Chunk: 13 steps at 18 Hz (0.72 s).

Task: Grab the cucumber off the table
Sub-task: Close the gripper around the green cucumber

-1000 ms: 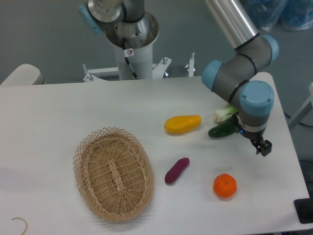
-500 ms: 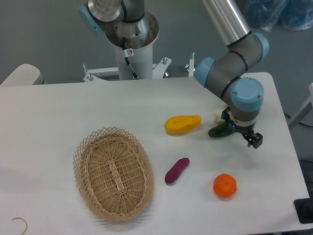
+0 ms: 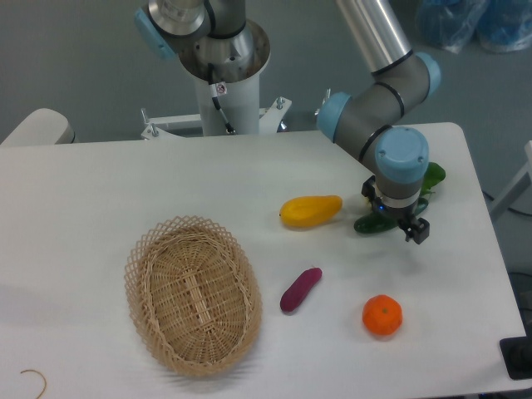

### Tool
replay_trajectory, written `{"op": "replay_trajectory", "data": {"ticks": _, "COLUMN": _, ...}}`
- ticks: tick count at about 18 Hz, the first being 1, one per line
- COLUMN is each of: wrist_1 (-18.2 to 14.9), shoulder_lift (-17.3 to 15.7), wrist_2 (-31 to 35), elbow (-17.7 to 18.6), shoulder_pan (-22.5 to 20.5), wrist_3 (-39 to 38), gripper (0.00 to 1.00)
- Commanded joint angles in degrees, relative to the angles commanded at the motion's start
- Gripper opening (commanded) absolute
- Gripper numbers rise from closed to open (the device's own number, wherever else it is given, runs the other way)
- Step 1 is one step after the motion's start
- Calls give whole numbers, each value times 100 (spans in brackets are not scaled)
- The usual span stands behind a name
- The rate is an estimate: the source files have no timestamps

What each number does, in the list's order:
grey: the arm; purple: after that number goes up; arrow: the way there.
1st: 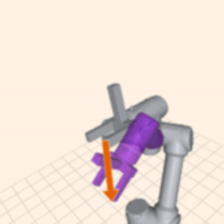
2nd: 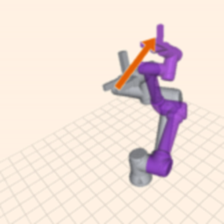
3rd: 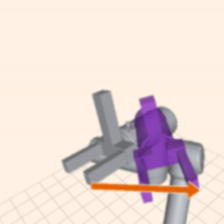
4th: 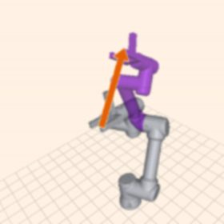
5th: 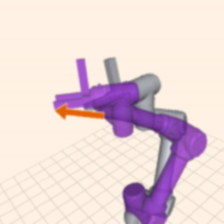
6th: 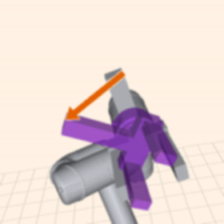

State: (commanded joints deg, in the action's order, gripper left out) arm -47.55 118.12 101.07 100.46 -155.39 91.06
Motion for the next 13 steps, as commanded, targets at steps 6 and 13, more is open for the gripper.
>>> {"op": "replay_trajectory", "data": {"ticks": 6, "wrist_1": 97, "shoulder_lift": 62, "wrist_2": -9, "elbow": 0, "shoulder_pan": 18, "wrist_3": -53, "gripper": 100}}
{"op": "replay_trajectory", "data": {"ticks": 13, "wrist_1": 115, "shoulder_lift": 132, "wrist_2": 0, "elbow": -9, "shoulder_pan": 26, "wrist_3": -53, "gripper": 100}}
